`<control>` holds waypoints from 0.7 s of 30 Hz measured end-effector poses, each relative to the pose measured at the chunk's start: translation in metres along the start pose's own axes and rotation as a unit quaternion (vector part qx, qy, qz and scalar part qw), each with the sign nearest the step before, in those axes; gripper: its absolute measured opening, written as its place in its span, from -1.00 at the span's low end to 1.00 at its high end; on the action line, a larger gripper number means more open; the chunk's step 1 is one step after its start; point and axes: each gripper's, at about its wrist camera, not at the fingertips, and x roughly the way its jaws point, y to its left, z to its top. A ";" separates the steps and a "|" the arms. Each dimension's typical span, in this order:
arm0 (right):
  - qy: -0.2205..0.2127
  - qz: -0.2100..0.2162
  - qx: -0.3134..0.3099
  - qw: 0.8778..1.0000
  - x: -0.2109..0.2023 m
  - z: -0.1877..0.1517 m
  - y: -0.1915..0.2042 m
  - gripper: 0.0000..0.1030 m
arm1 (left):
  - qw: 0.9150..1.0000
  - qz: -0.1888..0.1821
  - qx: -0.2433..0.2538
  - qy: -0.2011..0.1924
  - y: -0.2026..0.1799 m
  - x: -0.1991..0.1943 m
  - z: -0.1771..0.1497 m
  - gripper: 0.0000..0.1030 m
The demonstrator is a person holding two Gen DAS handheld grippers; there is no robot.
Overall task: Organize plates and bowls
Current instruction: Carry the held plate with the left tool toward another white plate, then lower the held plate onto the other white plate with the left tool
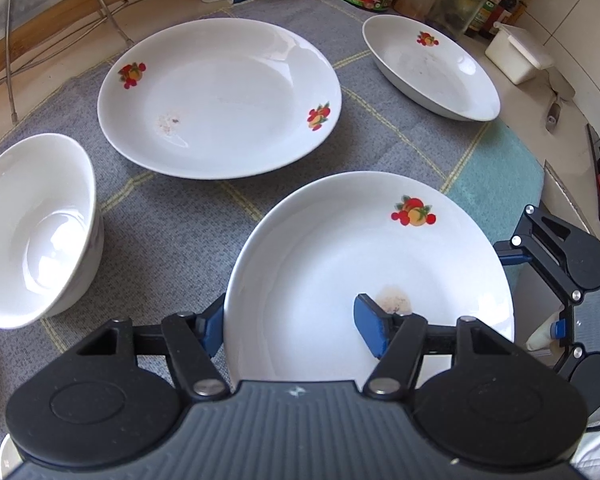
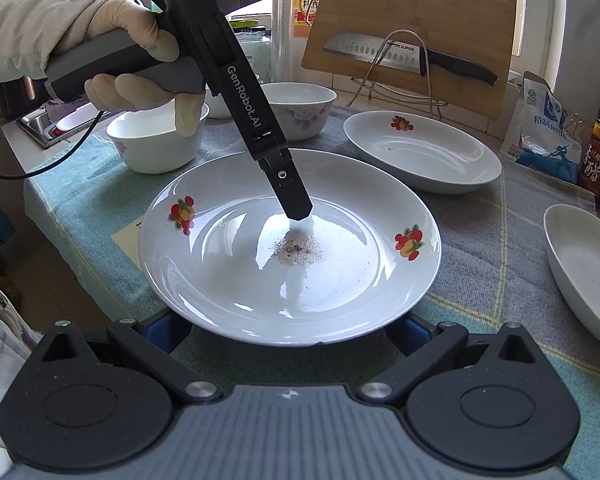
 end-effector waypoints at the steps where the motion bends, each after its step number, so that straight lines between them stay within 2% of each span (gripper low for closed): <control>1: 0.000 -0.001 -0.002 1.000 -0.001 0.000 0.000 1.00 | 1.000 0.000 0.000 -0.001 0.000 -0.001 0.000 0.24; 10: -0.005 0.002 -0.003 1.000 -0.010 0.008 -0.015 1.00 | 1.000 0.004 0.002 -0.014 -0.007 -0.012 0.014 0.24; 21: -0.017 -0.025 0.002 1.000 -0.035 0.012 -0.058 1.00 | 0.999 0.000 0.034 -0.033 -0.035 -0.008 0.067 0.24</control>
